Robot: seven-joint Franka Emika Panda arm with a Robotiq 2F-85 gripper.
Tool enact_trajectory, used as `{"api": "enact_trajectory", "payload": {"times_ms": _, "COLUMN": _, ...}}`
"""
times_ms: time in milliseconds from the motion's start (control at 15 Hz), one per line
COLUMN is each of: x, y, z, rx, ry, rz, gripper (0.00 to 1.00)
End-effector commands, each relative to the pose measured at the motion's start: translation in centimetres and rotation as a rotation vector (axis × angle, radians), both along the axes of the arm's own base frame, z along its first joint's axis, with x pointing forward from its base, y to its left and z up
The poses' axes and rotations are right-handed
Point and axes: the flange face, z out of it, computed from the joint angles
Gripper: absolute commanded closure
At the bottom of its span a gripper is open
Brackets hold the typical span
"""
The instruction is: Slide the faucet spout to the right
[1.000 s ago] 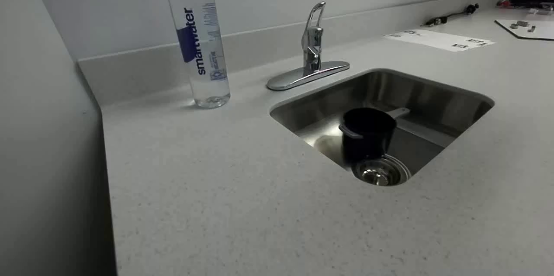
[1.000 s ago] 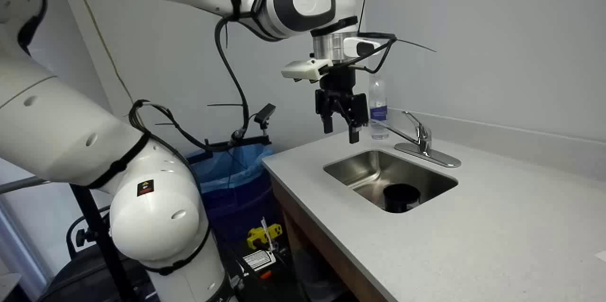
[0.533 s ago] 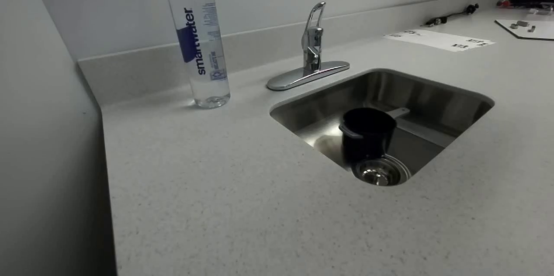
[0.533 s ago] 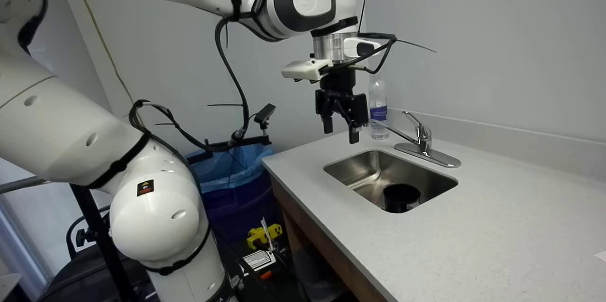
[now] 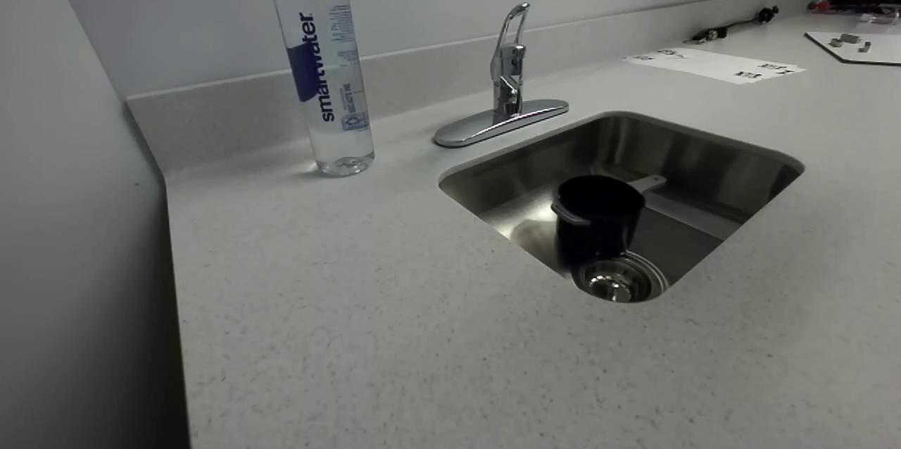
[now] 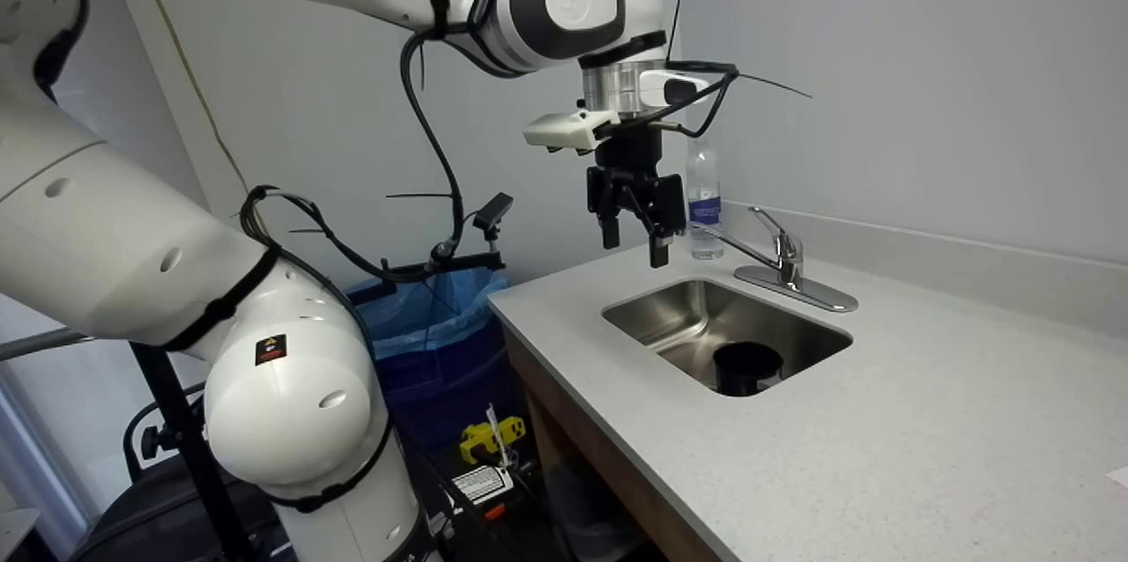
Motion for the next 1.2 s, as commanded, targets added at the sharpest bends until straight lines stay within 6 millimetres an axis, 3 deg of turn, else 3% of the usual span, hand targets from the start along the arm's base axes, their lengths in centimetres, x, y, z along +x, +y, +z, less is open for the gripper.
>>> {"api": "enact_trajectory", "payload": {"times_ms": 0, "x": 0.0, "y": 0.0, "z": 0.1, "rx": 0.0, "ry": 0.001, "rz": 0.0, "gripper": 0.0}}
{"api": "enact_trajectory", "payload": {"times_ms": 1000, "x": 0.0, "y": 0.0, "z": 0.1, "rx": 0.0, "ry": 0.001, "rz": 0.0, "gripper": 0.0}}
{"api": "enact_trajectory", "payload": {"times_ms": 1133, "x": 1.1, "y": 0.0, "z": 0.2, "rx": 0.002, "ry": 0.003, "rz": 0.007, "gripper": 0.0}}
